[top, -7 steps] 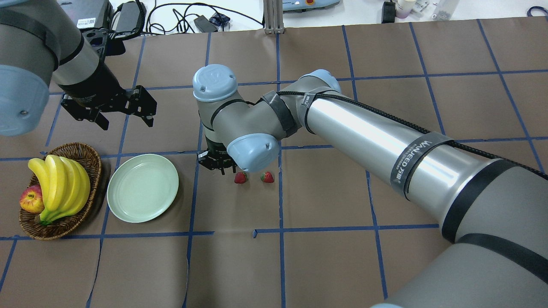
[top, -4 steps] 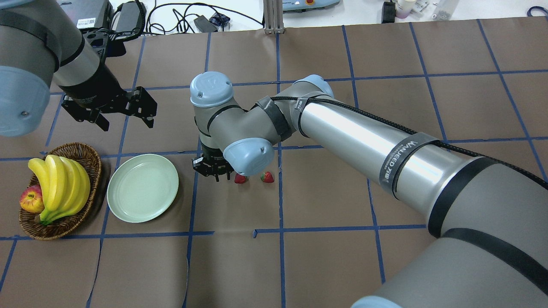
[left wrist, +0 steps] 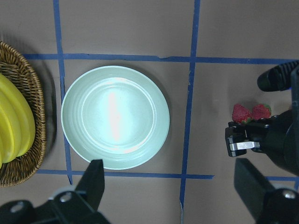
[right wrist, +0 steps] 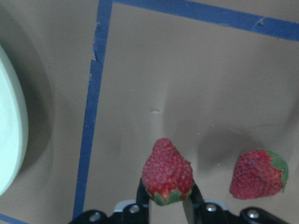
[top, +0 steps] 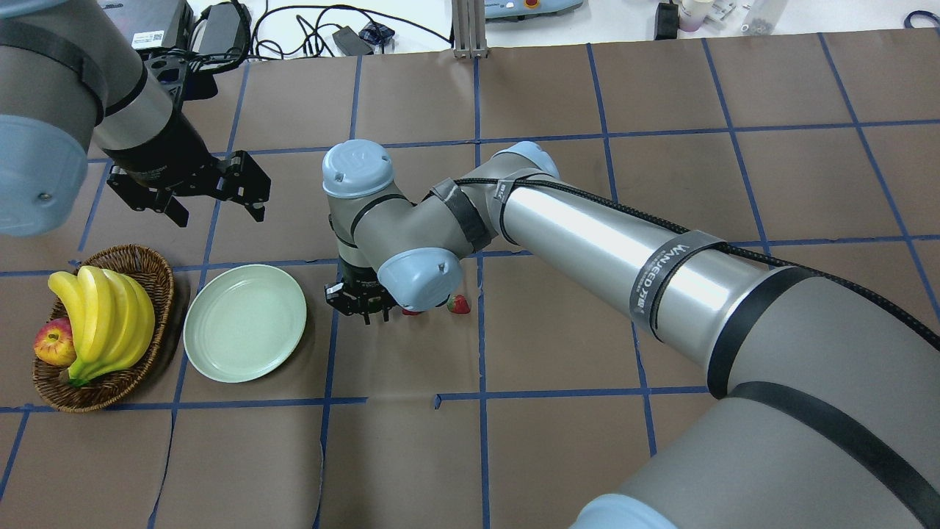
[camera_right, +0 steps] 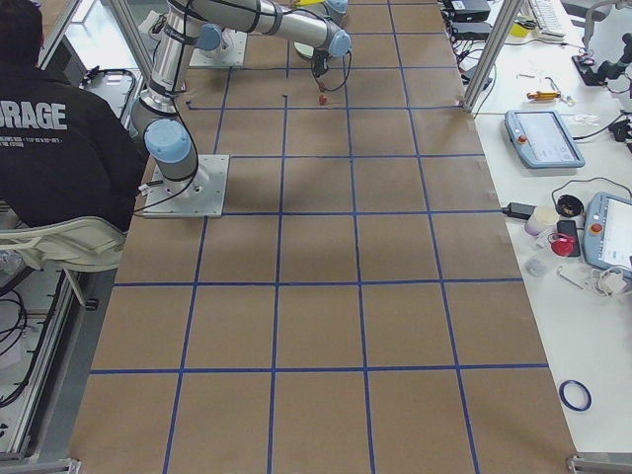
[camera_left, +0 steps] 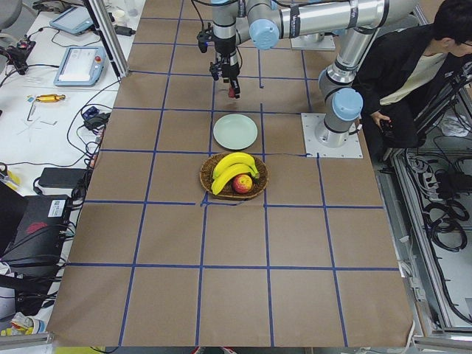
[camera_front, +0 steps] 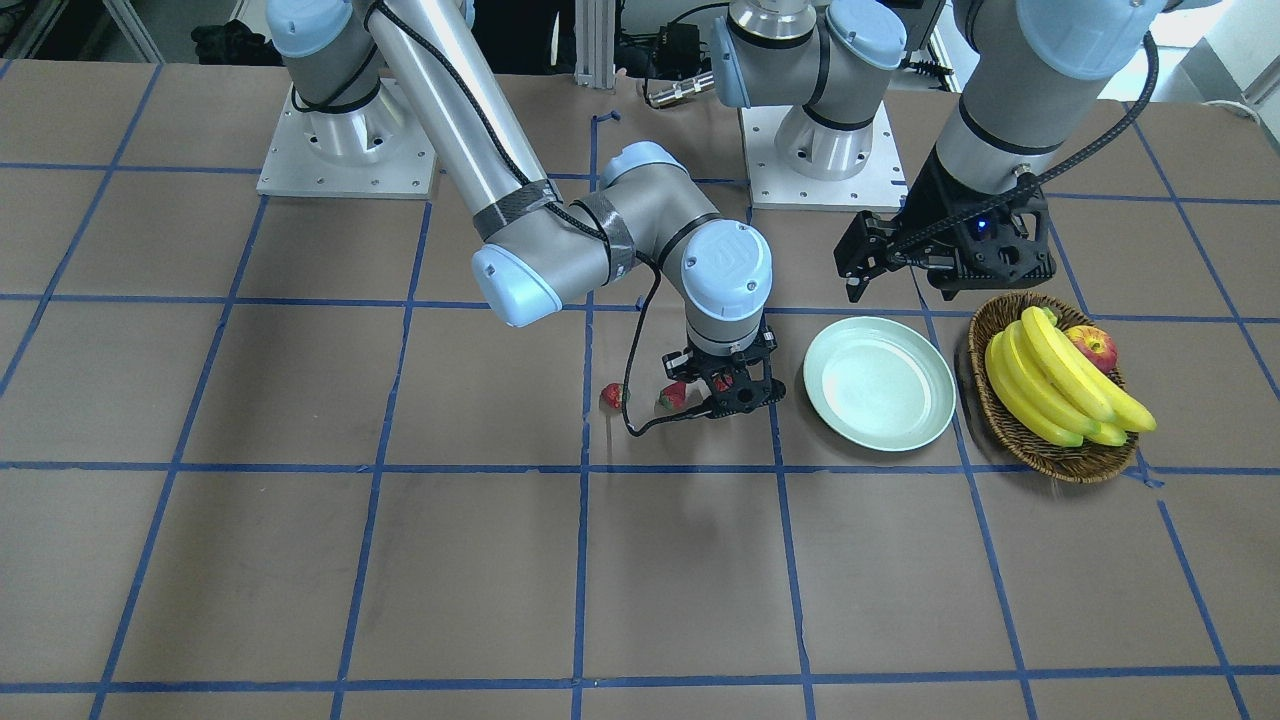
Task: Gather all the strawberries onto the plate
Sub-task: 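Carry the strawberry next to the plate and release it on the table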
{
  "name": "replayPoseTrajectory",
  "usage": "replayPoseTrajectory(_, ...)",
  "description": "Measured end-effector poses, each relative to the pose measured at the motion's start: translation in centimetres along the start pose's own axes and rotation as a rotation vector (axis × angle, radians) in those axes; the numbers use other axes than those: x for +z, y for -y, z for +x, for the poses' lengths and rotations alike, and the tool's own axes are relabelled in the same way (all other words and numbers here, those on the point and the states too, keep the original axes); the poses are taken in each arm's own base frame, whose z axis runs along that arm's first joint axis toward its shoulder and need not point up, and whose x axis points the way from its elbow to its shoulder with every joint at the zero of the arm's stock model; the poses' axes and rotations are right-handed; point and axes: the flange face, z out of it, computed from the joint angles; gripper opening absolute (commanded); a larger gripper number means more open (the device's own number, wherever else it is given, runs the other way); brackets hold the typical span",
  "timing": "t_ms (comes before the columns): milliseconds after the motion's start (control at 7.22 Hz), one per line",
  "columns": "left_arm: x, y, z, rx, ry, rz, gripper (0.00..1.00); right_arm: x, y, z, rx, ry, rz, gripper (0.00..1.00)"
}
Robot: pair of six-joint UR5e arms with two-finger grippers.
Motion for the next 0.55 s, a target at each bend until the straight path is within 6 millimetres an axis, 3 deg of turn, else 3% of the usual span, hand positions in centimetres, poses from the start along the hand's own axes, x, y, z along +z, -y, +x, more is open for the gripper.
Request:
replayPoseTrajectory(139,0.02,-0.01,0.01,0.0,0.0,-0.001,1.0,0.1,0.01,-0.15,-0.001,0.014,-0.002,0.57)
replayPoseTrajectory(554,0.07,-0.02,-0.02,-0.001,0.0,-0.002,1.0,0.38,-0.04,-0.18,-0.002,0.024,-0.008,0.7)
